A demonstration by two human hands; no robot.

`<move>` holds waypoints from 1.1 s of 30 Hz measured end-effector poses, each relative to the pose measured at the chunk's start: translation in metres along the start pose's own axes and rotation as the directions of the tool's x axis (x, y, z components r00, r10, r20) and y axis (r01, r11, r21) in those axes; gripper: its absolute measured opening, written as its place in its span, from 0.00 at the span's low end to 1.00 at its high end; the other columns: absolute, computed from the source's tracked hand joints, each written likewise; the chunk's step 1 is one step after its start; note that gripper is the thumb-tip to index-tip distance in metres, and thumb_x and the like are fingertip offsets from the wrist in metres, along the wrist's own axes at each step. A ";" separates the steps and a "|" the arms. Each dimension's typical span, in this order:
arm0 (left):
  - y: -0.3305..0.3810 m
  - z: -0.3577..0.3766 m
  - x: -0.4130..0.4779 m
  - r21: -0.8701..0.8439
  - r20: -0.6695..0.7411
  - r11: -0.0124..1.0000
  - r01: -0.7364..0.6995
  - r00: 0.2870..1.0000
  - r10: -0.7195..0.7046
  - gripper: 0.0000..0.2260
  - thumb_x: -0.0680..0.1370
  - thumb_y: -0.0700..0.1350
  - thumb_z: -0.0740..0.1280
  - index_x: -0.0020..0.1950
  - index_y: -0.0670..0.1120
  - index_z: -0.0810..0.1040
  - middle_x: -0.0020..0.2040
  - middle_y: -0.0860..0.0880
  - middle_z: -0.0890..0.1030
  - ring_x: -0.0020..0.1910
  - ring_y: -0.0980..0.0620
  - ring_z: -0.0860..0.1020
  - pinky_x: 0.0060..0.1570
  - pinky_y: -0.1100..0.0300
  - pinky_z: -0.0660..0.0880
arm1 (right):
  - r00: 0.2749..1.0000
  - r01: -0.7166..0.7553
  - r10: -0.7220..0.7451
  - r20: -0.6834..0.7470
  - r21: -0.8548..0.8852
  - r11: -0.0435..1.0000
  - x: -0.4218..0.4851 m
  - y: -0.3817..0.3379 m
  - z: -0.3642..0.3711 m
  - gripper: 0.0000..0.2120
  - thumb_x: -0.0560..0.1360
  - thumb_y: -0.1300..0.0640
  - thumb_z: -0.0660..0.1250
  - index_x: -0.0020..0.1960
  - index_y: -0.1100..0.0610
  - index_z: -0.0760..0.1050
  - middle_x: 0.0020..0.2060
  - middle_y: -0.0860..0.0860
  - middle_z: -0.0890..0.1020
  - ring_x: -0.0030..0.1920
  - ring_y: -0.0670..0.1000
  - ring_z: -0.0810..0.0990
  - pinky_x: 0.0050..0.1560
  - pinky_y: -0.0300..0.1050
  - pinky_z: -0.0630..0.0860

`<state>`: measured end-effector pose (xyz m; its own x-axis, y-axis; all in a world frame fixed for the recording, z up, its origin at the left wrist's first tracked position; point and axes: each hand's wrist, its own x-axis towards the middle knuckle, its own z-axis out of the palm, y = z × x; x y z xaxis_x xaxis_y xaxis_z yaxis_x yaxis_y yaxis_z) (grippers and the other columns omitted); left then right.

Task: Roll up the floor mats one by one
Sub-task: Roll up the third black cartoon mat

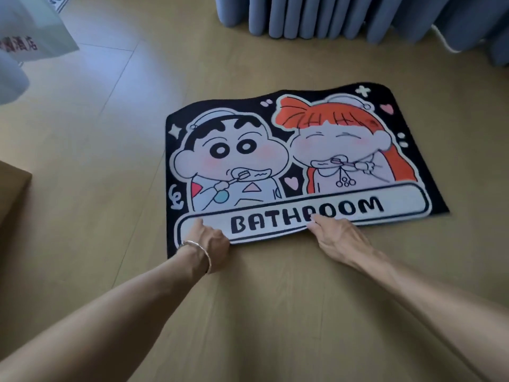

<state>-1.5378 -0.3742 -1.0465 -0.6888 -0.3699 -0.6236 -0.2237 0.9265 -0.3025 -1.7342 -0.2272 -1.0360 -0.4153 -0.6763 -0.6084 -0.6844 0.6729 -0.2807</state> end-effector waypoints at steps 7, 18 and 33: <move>0.062 -0.028 0.000 -0.471 0.067 0.882 0.033 0.998 -0.001 0.12 0.81 0.41 0.52 0.47 0.46 0.75 0.53 0.44 0.80 0.52 0.45 0.78 0.49 0.52 0.67 | 0.996 -0.077 0.079 -0.040 0.048 0.996 0.046 0.001 -0.021 0.28 0.83 0.48 0.51 0.78 0.53 0.45 0.76 0.60 0.54 0.74 0.61 0.57 0.72 0.57 0.57; 0.036 -0.010 0.014 -0.571 -0.327 0.794 -0.206 0.945 0.010 0.12 0.77 0.45 0.59 0.60 0.48 0.73 0.57 0.47 0.74 0.57 0.47 0.73 0.52 0.55 0.67 | 0.940 0.299 -0.337 -0.057 -0.342 0.891 0.029 -0.042 0.012 0.24 0.77 0.43 0.62 0.67 0.57 0.68 0.66 0.56 0.69 0.65 0.54 0.68 0.66 0.49 0.67; -0.023 0.043 -0.004 -0.470 -0.255 0.879 -0.080 0.966 -0.048 0.10 0.78 0.52 0.59 0.58 0.51 0.70 0.55 0.51 0.71 0.54 0.51 0.70 0.51 0.59 0.66 | 0.890 0.453 -0.424 0.166 -0.420 0.787 0.005 -0.062 0.033 0.04 0.74 0.60 0.62 0.43 0.58 0.68 0.39 0.53 0.75 0.40 0.51 0.74 0.42 0.45 0.75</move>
<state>-1.5005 -0.3976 -1.0683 -0.8304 -0.3845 -0.4033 -0.4656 0.8763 0.1233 -1.6739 -0.2627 -1.0467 0.0197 -0.8373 -0.5464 -0.9779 0.0976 -0.1849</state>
